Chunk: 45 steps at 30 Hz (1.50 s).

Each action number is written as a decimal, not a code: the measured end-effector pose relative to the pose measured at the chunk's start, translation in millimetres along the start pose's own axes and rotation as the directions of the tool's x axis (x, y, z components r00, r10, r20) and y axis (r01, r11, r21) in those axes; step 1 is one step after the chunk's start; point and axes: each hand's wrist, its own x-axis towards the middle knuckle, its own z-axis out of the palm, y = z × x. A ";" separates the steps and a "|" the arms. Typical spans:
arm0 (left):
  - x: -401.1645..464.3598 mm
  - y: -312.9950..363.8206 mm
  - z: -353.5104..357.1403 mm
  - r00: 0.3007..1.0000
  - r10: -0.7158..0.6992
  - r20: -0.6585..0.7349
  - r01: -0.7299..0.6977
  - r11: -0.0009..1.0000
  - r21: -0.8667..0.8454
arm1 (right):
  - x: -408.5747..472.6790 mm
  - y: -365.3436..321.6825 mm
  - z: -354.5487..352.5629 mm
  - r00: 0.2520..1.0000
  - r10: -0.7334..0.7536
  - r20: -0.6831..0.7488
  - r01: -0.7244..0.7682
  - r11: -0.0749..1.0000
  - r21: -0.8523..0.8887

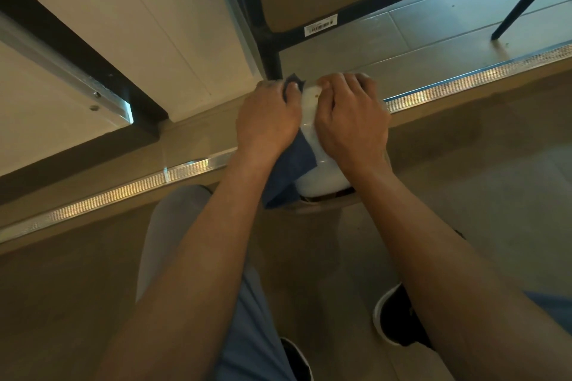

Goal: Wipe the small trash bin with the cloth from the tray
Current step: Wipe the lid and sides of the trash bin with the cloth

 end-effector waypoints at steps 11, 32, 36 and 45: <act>-0.9 -14.6 -5.0 0.999 -0.027 0.044 0.031 0.995 -0.094 | -0.9 -0.9 -1.4 1.000 -0.006 0.002 0.006 1.000 -0.012; -34.3 -34.4 -0.9 0.949 0.286 -0.129 -0.311 0.915 -0.257 | -1.9 -1.5 -3.0 1.000 -0.027 -0.006 0.027 0.999 -0.039; -12.6 -18.0 -4.0 0.994 0.047 -0.101 -0.074 0.957 -0.279 | -1.9 -1.3 -1.5 1.000 -0.023 0.002 0.023 0.999 -0.031; -24.8 -42.2 -3.7 0.895 0.430 -0.121 -0.444 0.886 -0.136 | -1.7 0.2 -0.4 0.999 -0.027 -0.023 0.027 0.999 -0.032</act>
